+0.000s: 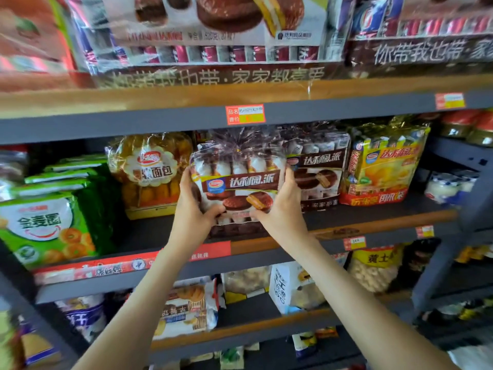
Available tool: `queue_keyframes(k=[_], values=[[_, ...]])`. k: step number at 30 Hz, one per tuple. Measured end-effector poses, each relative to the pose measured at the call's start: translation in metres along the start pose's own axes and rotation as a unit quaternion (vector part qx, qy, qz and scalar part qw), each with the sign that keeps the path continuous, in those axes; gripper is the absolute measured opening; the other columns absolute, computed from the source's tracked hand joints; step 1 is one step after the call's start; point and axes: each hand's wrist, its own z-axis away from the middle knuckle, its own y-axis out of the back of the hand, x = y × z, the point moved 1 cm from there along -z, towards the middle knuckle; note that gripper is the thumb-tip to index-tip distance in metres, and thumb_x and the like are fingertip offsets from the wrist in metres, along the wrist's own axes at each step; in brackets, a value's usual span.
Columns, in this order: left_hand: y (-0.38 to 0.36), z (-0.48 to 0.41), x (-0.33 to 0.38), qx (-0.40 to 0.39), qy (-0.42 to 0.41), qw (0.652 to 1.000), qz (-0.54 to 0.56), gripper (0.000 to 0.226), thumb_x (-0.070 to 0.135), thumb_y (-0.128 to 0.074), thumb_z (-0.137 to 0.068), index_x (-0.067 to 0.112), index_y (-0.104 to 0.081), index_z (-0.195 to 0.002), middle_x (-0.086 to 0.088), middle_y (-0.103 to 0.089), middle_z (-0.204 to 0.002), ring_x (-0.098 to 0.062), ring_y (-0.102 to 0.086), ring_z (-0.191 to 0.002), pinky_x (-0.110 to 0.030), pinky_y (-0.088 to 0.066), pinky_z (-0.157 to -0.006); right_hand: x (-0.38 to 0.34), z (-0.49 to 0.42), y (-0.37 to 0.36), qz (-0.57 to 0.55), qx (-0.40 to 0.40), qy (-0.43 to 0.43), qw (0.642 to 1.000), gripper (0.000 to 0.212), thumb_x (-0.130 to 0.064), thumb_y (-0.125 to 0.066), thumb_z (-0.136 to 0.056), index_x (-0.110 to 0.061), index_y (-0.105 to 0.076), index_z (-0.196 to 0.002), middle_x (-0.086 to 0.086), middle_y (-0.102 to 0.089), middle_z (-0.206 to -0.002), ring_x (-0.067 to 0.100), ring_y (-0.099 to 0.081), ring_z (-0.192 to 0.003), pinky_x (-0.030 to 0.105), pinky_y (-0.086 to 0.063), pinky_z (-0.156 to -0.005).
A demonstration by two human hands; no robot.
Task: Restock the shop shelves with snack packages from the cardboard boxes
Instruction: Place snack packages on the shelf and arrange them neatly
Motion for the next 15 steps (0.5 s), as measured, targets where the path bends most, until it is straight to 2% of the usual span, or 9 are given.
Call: queue_keyframes(k=[1,4,7,11,13,15], values=[[0.004,-0.005,-0.004,0.002,-0.003,1.000,-0.008,0.097,0.003,-0.073,-0.081,0.023,-0.008,-0.151,-0.003,-0.051,-0.135,-0.020,-0.054,-0.122,-0.034,-0.044,-0.102,0.000,-0.004,-0.006,0.006,-0.014,-0.003,1.000,0.114,-0.025,-0.081,-0.074,0.000,0.001,-0.149,0.015,-0.020,-0.154,0.025,-0.017,-0.143,0.034,-0.024,-0.116],[0.012,-0.021,-0.016,0.010,-0.001,1.000,-0.022,0.097,0.003,-0.074,-0.078,0.022,-0.011,-0.150,-0.009,-0.052,-0.133,-0.021,-0.053,-0.122,-0.036,-0.043,-0.104,-0.001,-0.011,-0.014,0.060,-0.036,0.006,0.998,0.109,-0.025,-0.077,-0.079,-0.008,0.003,-0.151,0.015,-0.026,-0.151,0.027,-0.028,-0.139,0.034,-0.033,-0.109],[0.006,-0.029,-0.016,-0.005,0.007,0.999,-0.037,0.098,0.001,-0.069,-0.082,0.019,-0.002,-0.151,-0.020,-0.053,-0.125,-0.027,-0.055,-0.117,-0.035,-0.044,-0.098,-0.001,-0.015,-0.016,0.130,-0.012,0.020,0.991,0.107,-0.029,-0.075,-0.080,-0.007,0.001,-0.151,0.015,-0.034,-0.146,0.029,-0.035,-0.133,0.036,-0.034,-0.107],[-0.005,-0.040,-0.021,-0.008,-0.007,0.999,-0.050,0.102,-0.003,-0.063,-0.085,0.017,0.011,-0.152,-0.018,-0.042,-0.140,-0.029,-0.045,-0.127,-0.034,-0.037,-0.102,0.010,-0.017,-0.014,0.271,0.057,0.074,0.958,0.113,-0.036,-0.084,-0.067,-0.015,-0.012,-0.152,0.015,-0.043,-0.138,0.033,-0.046,-0.121,0.045,-0.042,-0.097],[-0.004,-0.044,-0.026,-0.009,-0.021,0.997,-0.079,0.105,-0.002,-0.065,-0.085,0.018,0.014,-0.152,-0.021,-0.037,-0.142,-0.032,-0.041,-0.129,-0.032,-0.033,-0.102,0.017,-0.021,-0.013,0.311,0.050,0.124,0.941,0.111,-0.036,-0.085,-0.066,-0.019,-0.017,-0.152,0.014,-0.035,-0.148,0.035,-0.038,-0.132,0.051,-0.036,-0.102],[-0.001,-0.042,-0.026,-0.013,-0.037,0.993,-0.110,0.105,0.001,-0.065,-0.086,0.017,0.015,-0.151,-0.025,-0.033,-0.144,-0.033,-0.036,-0.132,-0.029,-0.029,-0.102,0.021,-0.027,-0.012,0.342,0.035,0.150,0.927,0.114,-0.033,-0.085,-0.065,-0.019,-0.015,-0.153,0.013,-0.027,-0.155,0.032,-0.024,-0.143,0.053,-0.019,-0.111]])
